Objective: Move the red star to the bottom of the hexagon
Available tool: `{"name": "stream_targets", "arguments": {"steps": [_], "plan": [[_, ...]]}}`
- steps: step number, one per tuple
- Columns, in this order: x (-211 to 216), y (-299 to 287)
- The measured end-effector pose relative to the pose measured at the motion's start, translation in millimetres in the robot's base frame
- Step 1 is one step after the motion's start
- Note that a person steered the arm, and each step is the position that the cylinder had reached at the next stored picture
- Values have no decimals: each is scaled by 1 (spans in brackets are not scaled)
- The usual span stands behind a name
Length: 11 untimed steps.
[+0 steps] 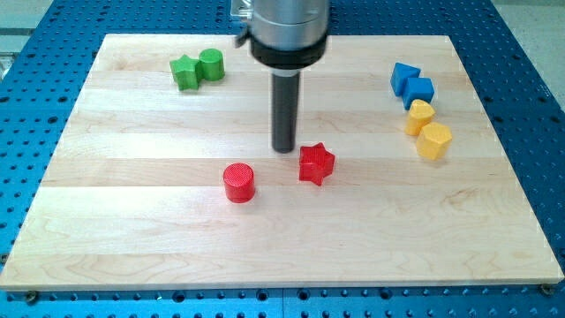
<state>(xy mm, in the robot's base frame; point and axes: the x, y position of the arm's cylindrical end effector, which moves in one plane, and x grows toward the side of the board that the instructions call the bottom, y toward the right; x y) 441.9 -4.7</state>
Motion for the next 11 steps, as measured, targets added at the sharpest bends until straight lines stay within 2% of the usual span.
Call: {"name": "stream_targets", "arguments": {"steps": [1, 2, 3, 4, 5, 8, 9, 10, 11], "plan": [[23, 29], [23, 95], [21, 103], [14, 30], [55, 33], [68, 165], [71, 159], [113, 75], [128, -50]]}}
